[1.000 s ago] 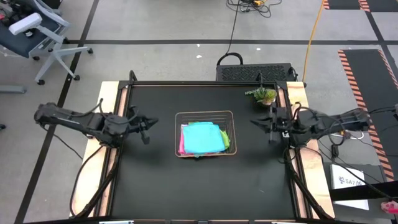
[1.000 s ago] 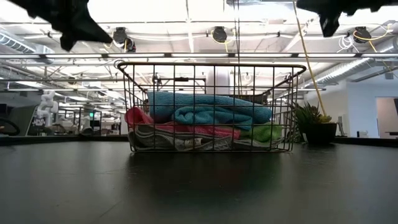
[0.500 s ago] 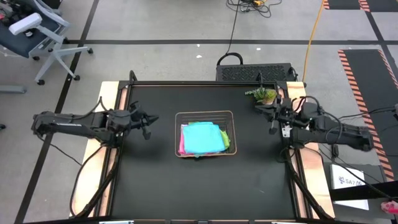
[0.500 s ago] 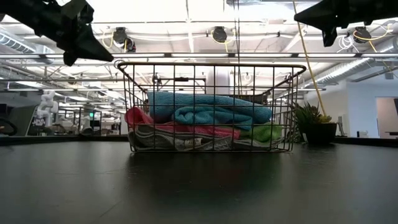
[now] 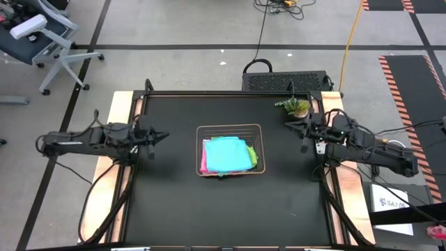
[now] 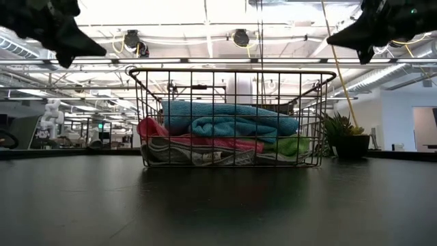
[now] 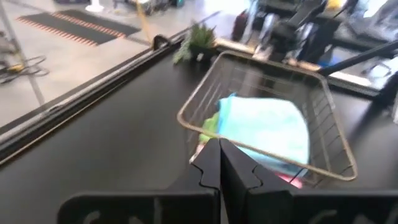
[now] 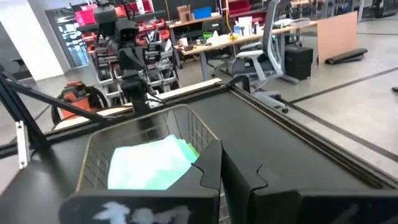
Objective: Fold microfiber towels
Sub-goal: Return to Home Position
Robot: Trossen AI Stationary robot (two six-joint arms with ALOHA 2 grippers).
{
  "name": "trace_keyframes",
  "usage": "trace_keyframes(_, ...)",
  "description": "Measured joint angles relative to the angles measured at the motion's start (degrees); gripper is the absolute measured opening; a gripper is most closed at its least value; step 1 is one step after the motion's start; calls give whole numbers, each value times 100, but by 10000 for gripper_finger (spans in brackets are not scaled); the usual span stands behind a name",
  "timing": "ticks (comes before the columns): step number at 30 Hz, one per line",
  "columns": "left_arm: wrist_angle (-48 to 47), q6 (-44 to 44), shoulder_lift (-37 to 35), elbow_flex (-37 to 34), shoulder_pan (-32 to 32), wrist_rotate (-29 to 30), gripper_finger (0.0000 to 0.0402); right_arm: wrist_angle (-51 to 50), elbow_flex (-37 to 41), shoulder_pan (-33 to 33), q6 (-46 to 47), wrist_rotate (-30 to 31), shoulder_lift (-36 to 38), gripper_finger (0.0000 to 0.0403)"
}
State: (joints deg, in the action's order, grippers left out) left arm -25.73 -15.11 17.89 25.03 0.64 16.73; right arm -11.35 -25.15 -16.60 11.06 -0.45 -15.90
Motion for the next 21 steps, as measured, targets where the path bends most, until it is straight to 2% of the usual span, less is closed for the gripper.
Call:
trace_keyframes(4,751,36,-356,-794,60,-73,2,435,493,0,-11,-81,2,0)
trace_keyframes(10,1665,111,-672,-1854,62,-219,2,2098,1694,2,113,-310,-2,0)
trace_keyframes(15,1659,262,-785,-2072,-11,-275,1,2746,2285,-38,173,-311,-14,0)
trace_keyframes(21,1665,460,-783,-2074,-271,-323,1,2584,2403,-262,-189,-294,-4,0)
